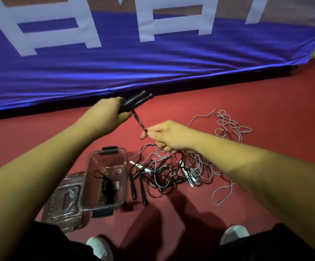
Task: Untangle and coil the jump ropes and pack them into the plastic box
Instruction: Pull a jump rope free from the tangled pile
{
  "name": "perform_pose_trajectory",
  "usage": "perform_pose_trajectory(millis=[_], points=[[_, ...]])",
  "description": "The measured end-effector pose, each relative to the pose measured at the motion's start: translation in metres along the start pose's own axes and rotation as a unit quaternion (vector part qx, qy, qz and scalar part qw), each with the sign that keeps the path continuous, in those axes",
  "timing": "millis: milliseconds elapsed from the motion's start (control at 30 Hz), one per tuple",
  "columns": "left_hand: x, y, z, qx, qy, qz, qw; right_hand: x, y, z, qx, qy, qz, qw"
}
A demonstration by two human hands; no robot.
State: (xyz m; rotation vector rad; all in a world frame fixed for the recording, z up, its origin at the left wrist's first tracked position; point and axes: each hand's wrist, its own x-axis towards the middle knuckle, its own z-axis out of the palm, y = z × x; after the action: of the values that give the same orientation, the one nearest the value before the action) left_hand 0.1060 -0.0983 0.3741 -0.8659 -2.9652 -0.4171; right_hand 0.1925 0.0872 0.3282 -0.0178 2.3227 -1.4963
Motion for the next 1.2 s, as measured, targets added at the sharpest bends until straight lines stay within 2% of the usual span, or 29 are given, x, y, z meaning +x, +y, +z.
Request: perform_pose_trajectory(millis=[133, 200, 267, 400, 500, 600, 667, 767, 900, 1067, 1200], points=[[0.006, -0.009, 0.024, 0.08, -0.005, -0.04, 0.996, 0.006, -0.022, 0.019, -0.219, 0.04, -0.081, 0.971], [0.005, -0.005, 0.032, 0.136, 0.005, -0.036, 0.99, 0.003, -0.03, 0.016, -0.256, 0.041, -0.105, 0.96], [0.001, 0.001, 0.036, 0.2, -0.017, -0.018, 0.979, -0.001, -0.036, 0.005, -0.296, 0.048, -0.115, 0.947], [-0.011, 0.027, 0.041, 0.275, -0.178, 0.097, 0.94, -0.006, -0.033, -0.019, -0.351, 0.095, -0.125, 0.923], [-0.017, 0.043, 0.036, 0.271, -0.214, 0.202, 0.917, -0.009, -0.025, -0.03, -0.344, 0.103, -0.127, 0.925], [-0.015, 0.041, 0.027, 0.175, -0.23, 0.239, 0.927, -0.013, -0.024, -0.042, -0.265, 0.1, -0.128, 0.95], [-0.017, 0.037, 0.02, 0.011, -0.243, 0.226, 0.943, -0.015, -0.022, -0.046, -0.141, 0.101, -0.109, 0.979], [-0.027, 0.045, 0.009, -0.189, -0.214, 0.173, 0.943, -0.014, -0.019, -0.046, 0.0, 0.08, -0.07, 0.994], [-0.035, 0.054, 0.001, -0.22, -0.155, 0.119, 0.956, -0.01, -0.016, -0.044, 0.082, 0.053, -0.021, 0.995], [-0.029, 0.043, -0.004, -0.347, -0.149, 0.046, 0.925, -0.012, -0.009, -0.035, 0.19, -0.037, 0.018, 0.981], [-0.017, 0.034, 0.001, -0.387, -0.099, -0.017, 0.917, -0.008, -0.009, -0.023, 0.144, -0.032, 0.008, 0.989]])
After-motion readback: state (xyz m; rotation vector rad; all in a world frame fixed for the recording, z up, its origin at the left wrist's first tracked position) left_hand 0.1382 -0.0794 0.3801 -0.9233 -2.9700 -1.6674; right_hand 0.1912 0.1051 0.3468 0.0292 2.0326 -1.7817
